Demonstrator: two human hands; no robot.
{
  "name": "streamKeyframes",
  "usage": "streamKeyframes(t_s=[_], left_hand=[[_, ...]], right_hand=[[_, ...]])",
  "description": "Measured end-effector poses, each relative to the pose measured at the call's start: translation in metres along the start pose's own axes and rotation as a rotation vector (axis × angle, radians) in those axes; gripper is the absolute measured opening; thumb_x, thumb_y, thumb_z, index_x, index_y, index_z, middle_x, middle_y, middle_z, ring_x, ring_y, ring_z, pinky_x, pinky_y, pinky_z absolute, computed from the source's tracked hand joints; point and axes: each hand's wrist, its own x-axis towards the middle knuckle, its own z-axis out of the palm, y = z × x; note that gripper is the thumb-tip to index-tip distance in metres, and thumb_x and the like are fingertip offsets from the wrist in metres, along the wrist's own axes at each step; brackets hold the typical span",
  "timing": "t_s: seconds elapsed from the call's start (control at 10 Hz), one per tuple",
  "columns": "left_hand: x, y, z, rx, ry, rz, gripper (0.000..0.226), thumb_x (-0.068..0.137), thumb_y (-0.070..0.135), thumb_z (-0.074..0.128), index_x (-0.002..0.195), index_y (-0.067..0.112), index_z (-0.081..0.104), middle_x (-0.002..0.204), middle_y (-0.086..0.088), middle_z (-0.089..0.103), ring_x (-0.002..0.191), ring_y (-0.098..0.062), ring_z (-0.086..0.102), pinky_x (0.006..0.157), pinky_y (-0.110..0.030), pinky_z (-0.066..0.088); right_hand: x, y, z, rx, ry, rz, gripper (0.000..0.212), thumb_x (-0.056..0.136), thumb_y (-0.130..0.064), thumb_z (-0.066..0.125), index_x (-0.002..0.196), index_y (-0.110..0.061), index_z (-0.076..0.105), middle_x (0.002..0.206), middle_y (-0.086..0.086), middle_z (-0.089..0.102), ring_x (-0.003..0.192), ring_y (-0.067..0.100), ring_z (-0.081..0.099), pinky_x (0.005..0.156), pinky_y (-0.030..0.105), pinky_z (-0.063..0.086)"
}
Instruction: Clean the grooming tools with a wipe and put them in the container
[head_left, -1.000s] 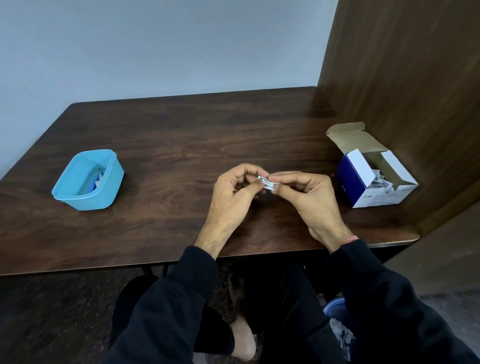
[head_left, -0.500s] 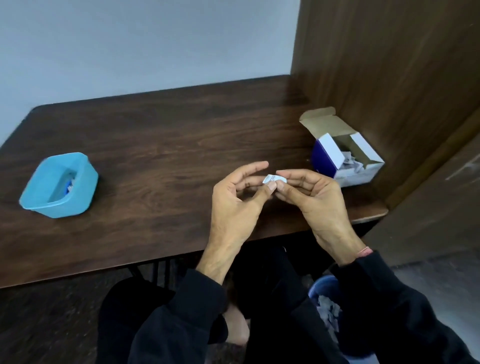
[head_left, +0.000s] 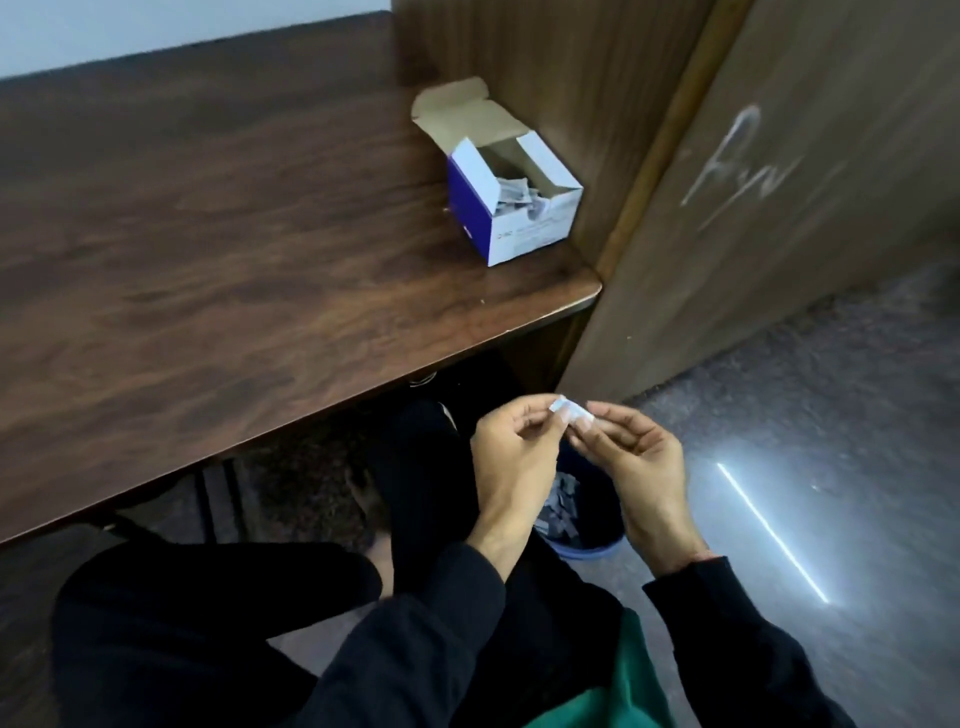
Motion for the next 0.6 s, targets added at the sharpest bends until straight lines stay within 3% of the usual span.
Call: streamKeyframes(t_s=[0.1, 0.2, 0.3, 0.4, 0.5, 0.6], left_hand=[[0.012, -0.041, 0.015, 0.144, -0.103, -0.157, 0.018, 0.097, 0.016, 0.086, 0.099, 0.033, 0.086, 0.101, 0.004, 0.088, 0.097, -0.012, 0.084, 0.098, -0.048, 0.068], [0.017, -0.055, 0.026, 0.339, -0.253, -0.277, 0.045, 0.099, 0.005, 0.08, 0.142, 0.016, 0.073, 0.136, -0.004, 0.08, 0.119, -0.014, 0.077, 0.111, -0.038, 0.061], [0.02, -0.058, 0.027, 0.432, -0.28, -0.267, 0.056, 0.101, 0.008, 0.078, 0.154, 0.014, 0.063, 0.146, -0.002, 0.074, 0.13, -0.015, 0.071, 0.115, -0.038, 0.058], [0.021, -0.057, 0.025, 0.44, -0.291, -0.285, 0.055, 0.101, 0.012, 0.08, 0.153, 0.015, 0.064, 0.145, -0.001, 0.074, 0.13, -0.016, 0.07, 0.113, -0.042, 0.06], [0.021, -0.062, 0.024, 0.448, -0.303, -0.268, 0.054, 0.102, 0.014, 0.08, 0.153, 0.015, 0.063, 0.144, 0.001, 0.074, 0.13, -0.015, 0.069, 0.116, -0.039, 0.057], [0.023, -0.064, 0.024, 0.447, -0.291, -0.285, 0.053, 0.104, 0.012, 0.077, 0.155, 0.015, 0.062, 0.147, 0.0, 0.072, 0.133, -0.016, 0.068, 0.118, -0.038, 0.054]], right_hand=[[0.005, 0.039, -0.025, 0.037, 0.111, 0.114, 0.022, 0.097, 0.005, 0.078, 0.119, 0.007, 0.074, 0.111, 0.029, 0.081, 0.097, 0.031, 0.082, 0.089, 0.031, 0.069], [0.014, 0.074, -0.047, 0.055, 0.269, 0.222, 0.015, 0.099, 0.01, 0.074, 0.113, 0.005, 0.074, 0.107, 0.029, 0.081, 0.092, 0.03, 0.081, 0.081, 0.026, 0.068], [0.022, 0.096, -0.065, 0.025, 0.399, 0.281, 0.017, 0.099, 0.012, 0.074, 0.115, 0.008, 0.073, 0.102, 0.025, 0.08, 0.087, 0.027, 0.08, 0.072, 0.022, 0.066], [0.029, 0.106, -0.075, 0.023, 0.441, 0.333, 0.016, 0.1, 0.015, 0.07, 0.115, 0.009, 0.07, 0.104, 0.027, 0.075, 0.085, 0.028, 0.076, 0.066, 0.019, 0.064], [0.04, 0.122, -0.083, 0.061, 0.473, 0.409, 0.026, 0.104, 0.017, 0.062, 0.128, 0.009, 0.065, 0.107, 0.026, 0.072, 0.091, 0.031, 0.074, 0.065, 0.021, 0.065], [0.054, 0.139, -0.091, 0.009, 0.584, 0.492, 0.04, 0.107, 0.02, 0.049, 0.147, 0.016, 0.052, 0.136, 0.038, 0.064, 0.121, 0.045, 0.068, 0.097, 0.038, 0.064]])
